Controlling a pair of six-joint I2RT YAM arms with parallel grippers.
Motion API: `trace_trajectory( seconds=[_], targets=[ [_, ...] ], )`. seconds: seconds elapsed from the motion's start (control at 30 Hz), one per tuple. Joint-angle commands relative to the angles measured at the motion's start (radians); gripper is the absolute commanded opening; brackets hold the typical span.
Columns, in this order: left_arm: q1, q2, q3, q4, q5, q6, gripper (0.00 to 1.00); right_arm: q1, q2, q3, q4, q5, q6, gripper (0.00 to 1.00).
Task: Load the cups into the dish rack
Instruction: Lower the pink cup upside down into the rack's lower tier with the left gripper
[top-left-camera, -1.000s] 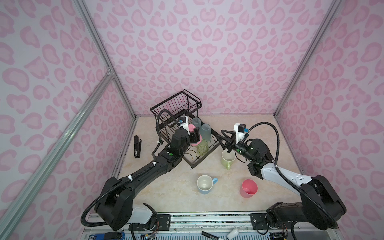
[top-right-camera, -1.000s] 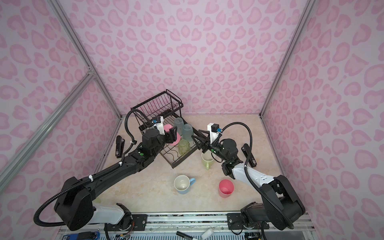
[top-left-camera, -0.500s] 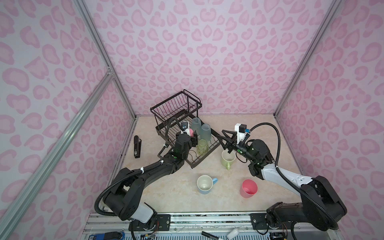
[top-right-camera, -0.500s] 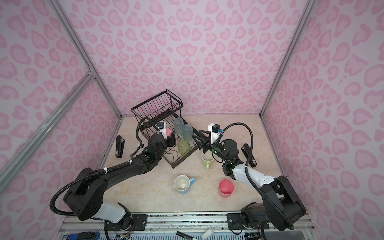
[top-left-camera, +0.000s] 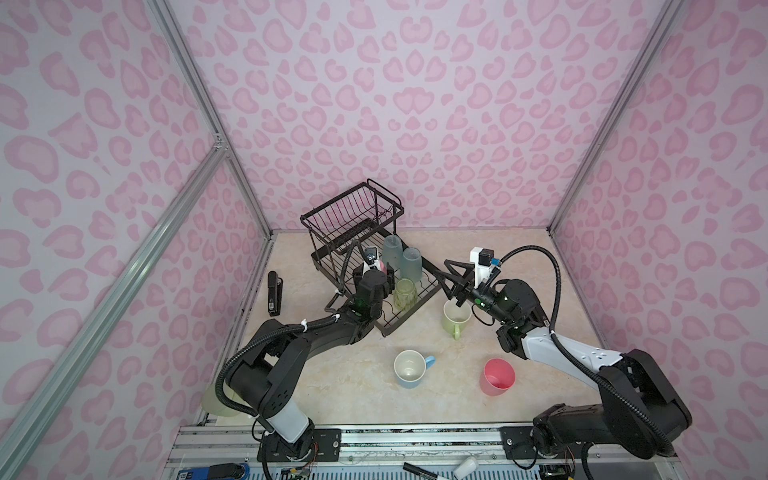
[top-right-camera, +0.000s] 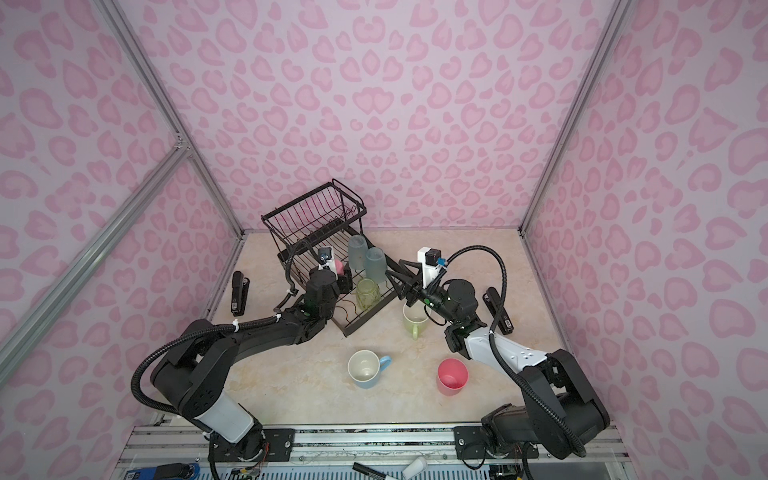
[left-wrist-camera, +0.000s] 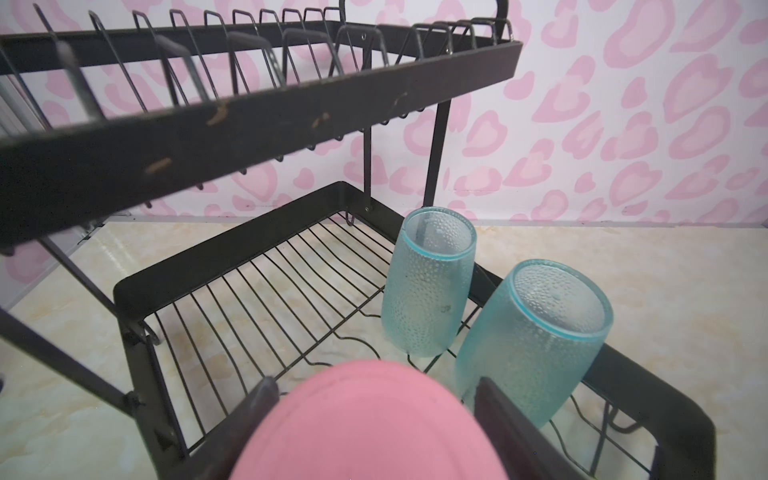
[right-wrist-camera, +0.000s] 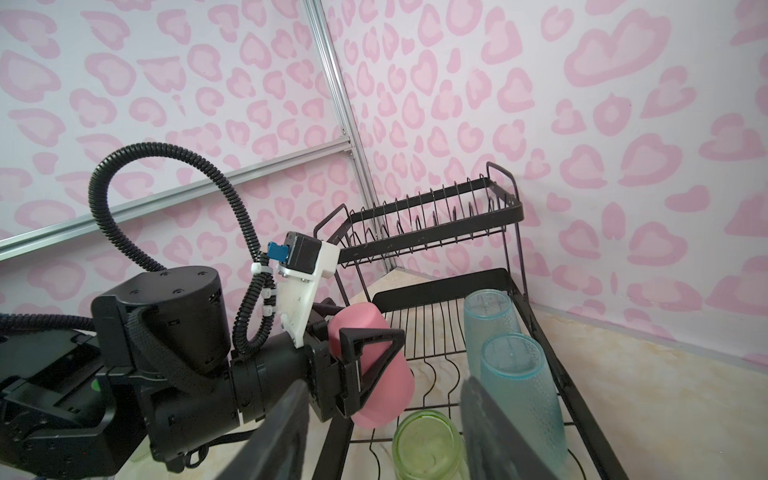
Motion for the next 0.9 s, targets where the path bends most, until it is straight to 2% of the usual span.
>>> trace_trajectory(
  seconds=[0.0, 0.4, 0.87],
  targets=[
    [0.0, 0.034, 0.017, 0.061, -0.047, 0.0, 0.65, 0.0, 0.01, -0.007, 0.053, -0.015, 0.007, 0.58],
    [0.009, 0.133, 0.039, 0.104, -0.087, -0.004, 0.65, 0.001, 0.026, -0.011, 0.065, -0.014, 0.011, 0.58],
    [0.061, 0.194, 0.118, 0.048, -0.063, -0.101, 0.65, -0.002, 0.066, 0.006, 0.073, -0.028, 0.017, 0.58]
  ],
)
